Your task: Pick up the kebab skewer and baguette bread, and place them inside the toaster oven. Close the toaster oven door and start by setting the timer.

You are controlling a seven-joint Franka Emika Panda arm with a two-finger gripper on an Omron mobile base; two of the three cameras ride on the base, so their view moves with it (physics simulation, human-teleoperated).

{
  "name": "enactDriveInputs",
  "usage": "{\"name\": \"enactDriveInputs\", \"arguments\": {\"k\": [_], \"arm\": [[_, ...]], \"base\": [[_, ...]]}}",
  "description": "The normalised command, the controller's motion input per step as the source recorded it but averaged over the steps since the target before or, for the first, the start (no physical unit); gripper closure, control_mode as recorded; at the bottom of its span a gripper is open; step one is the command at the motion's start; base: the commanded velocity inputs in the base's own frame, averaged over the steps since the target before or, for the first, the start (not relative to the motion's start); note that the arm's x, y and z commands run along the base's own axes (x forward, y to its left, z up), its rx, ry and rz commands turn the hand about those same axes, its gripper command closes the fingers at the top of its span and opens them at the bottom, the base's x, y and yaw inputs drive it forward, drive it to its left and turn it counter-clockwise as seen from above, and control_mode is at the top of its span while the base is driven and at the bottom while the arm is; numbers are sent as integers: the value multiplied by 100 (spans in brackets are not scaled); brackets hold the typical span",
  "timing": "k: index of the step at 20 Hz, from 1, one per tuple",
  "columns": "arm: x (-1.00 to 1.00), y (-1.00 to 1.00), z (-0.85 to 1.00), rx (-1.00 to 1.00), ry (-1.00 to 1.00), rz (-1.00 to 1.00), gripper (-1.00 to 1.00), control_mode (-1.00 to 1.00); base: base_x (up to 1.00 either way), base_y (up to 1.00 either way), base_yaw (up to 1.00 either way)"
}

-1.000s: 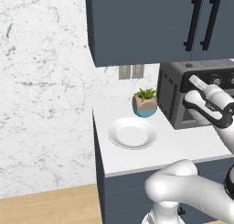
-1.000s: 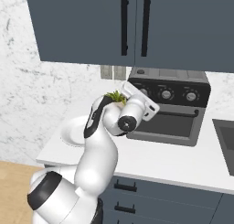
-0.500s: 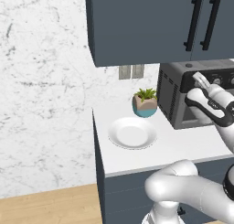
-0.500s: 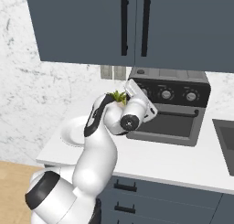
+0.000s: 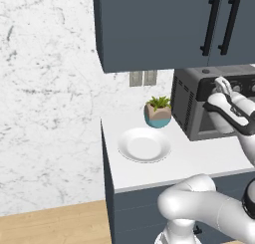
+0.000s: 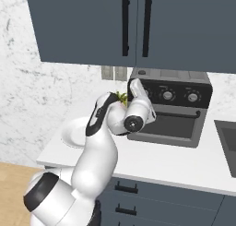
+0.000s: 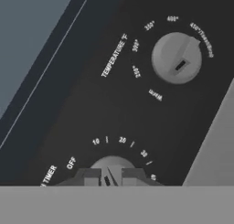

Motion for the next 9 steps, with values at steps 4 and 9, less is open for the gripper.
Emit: {"name": "enactDriveInputs", "arguments": {"k": [4,9], "arm": [[2,0,-21,21,0,0,100,-100],[2,0,-20,21,0,0,100,-100]], "base": [[0,0,0],[0,0,0]]}}
